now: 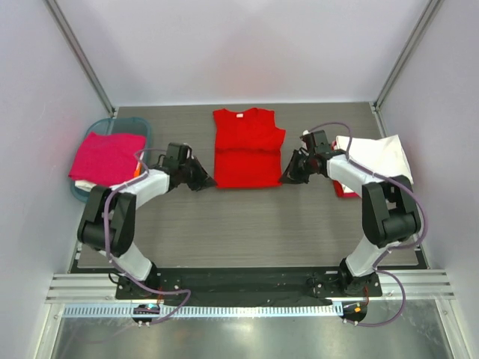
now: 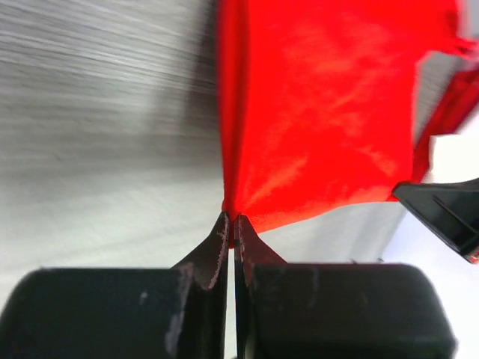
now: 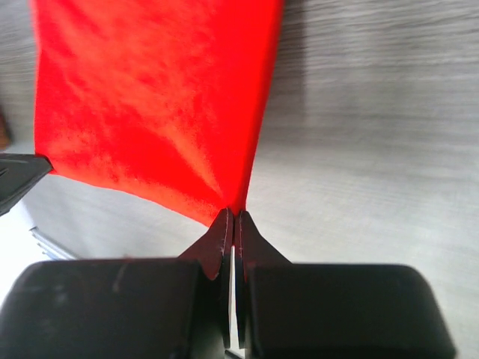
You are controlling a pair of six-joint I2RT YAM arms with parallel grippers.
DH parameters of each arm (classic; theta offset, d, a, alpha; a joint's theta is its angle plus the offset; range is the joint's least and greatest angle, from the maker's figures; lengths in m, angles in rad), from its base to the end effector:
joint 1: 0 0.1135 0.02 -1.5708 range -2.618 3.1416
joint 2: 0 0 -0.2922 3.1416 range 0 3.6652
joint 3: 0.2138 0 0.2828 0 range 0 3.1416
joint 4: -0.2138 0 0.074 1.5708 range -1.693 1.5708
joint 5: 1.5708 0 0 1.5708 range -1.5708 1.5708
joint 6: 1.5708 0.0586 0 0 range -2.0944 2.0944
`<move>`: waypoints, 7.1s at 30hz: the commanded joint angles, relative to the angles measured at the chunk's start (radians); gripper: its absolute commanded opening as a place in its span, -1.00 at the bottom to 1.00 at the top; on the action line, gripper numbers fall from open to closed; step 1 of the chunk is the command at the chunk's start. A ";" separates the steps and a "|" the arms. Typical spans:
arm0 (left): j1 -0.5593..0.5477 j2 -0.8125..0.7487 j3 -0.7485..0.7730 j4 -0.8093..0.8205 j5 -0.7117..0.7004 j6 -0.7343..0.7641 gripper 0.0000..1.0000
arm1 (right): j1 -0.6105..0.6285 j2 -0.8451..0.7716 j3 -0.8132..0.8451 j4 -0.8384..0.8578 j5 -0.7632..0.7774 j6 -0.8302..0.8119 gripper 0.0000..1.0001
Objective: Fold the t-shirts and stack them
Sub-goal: Fold the tshirt, then neatly place the folded tshirt to the corner
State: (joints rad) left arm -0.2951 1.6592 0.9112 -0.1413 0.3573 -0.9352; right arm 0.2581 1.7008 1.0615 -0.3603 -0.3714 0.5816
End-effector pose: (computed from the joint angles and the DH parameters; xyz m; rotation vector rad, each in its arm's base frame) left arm 0.3484 -0.1273 0.1605 -0.6682 2.5519 -0.9269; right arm 0.3668 0.1188 0.1783 0.2840 2.6527 0.7758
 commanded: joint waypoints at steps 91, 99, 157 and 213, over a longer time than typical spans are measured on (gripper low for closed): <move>0.148 0.542 0.807 0.040 0.051 0.042 0.50 | -0.134 0.370 0.545 0.280 -0.069 -0.029 0.55; 0.146 0.432 0.634 0.072 0.048 0.101 0.37 | -0.132 0.468 0.578 0.304 -0.172 -0.118 0.15; 0.133 0.462 0.752 0.095 0.129 0.131 -1.00 | -0.088 0.350 0.503 0.291 -0.120 -0.157 -0.97; 0.077 0.525 0.650 -0.001 -0.049 0.171 0.21 | -0.108 0.531 0.502 0.265 -0.110 -0.077 -0.05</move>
State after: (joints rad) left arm -0.2111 2.2036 1.5654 -0.1448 0.3321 -0.7765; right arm 0.1429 2.2143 1.5311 -0.0967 -0.4877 0.5037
